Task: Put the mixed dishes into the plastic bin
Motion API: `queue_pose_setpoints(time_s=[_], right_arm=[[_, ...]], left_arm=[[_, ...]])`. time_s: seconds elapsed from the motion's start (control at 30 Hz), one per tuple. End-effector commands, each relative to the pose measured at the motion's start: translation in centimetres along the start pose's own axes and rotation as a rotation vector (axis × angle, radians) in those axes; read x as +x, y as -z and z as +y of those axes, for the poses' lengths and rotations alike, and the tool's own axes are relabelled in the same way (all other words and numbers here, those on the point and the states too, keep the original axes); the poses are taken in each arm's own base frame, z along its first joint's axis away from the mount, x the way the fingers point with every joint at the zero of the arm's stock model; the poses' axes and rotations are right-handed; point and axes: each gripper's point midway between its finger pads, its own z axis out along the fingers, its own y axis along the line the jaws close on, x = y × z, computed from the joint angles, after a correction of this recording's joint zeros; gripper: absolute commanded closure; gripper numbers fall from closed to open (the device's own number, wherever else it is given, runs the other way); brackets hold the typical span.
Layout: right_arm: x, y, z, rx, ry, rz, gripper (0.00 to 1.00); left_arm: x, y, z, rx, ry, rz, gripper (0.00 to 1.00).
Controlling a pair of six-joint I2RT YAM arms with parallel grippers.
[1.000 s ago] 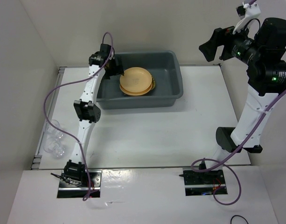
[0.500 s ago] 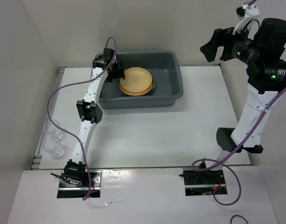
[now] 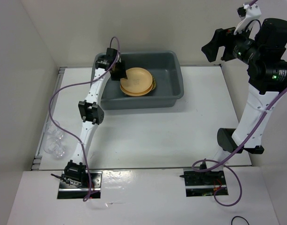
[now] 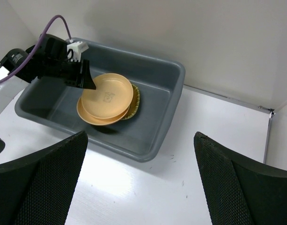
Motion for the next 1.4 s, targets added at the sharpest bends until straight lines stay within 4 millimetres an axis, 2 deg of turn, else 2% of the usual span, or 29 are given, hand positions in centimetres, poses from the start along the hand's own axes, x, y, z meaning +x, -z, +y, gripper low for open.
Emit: queue_pose_setpoints(time_s=[0.0, 0.03, 0.17, 0.4, 0.43, 0.57, 0.6, 0.7, 0.93, 1.0, 1.2, 1.33, 1.37], right_arm=[[-0.2, 0.4, -0.3, 0.016, 0.003, -0.008, 0.02], [-0.2, 0.4, -0.3, 0.016, 0.003, -0.008, 0.02], [0.0, 0.0, -0.5, 0.016, 0.0, 0.0, 0.02], [0.0, 0.0, -0.6, 0.025, 0.0, 0.001, 0.02], [0.0, 0.0, -0.6, 0.025, 0.0, 0.001, 0.02], [0.0, 0.0, -0.6, 0.025, 0.0, 0.001, 0.02], [0.0, 0.0, -0.6, 0.025, 0.0, 0.001, 0.02], [0.0, 0.0, -0.6, 0.025, 0.0, 0.001, 0.02], [0.0, 0.0, -0.6, 0.025, 0.0, 0.001, 0.02], [0.0, 0.0, -0.6, 0.025, 0.0, 0.001, 0.02], [-0.2, 0.1, -0.5, 0.026, 0.003, -0.007, 0.02], [-0.6, 0.5, -0.4, 0.027, 0.011, -0.024, 0.02], [-0.4, 0.0, -0.6, 0.026, 0.007, -0.014, 0.02]], left_arm=[[0.3, -1.1, -0.8, 0.051, -0.026, -0.002, 0.41], [0.1, -1.1, -1.0, 0.065, -0.028, -0.007, 0.43], [0.4, -1.2, -1.7, 0.079, -0.035, 0.0, 0.6], [0.9, -1.5, -1.9, 0.095, -0.033, 0.016, 0.71], [0.9, -1.5, -1.9, 0.095, -0.033, 0.016, 0.79], [0.0, -0.6, -2.4, 0.106, -0.038, -0.011, 1.0], [-0.3, -0.7, -2.5, 0.109, -0.04, -0.021, 1.0], [-1.9, 1.1, -3.3, 0.127, -0.047, -0.068, 1.0], [-2.5, 2.8, -5.3, 0.213, -0.027, -0.072, 1.0], [-2.7, 3.9, -5.9, 0.24, -0.021, -0.069, 1.0], [-2.0, 5.6, -6.7, 0.269, 0.012, -0.024, 1.0], [-0.7, 5.6, -5.9, 0.235, 0.006, 0.027, 1.0], [-0.4, 5.6, -5.8, 0.231, 0.008, 0.037, 1.0]])
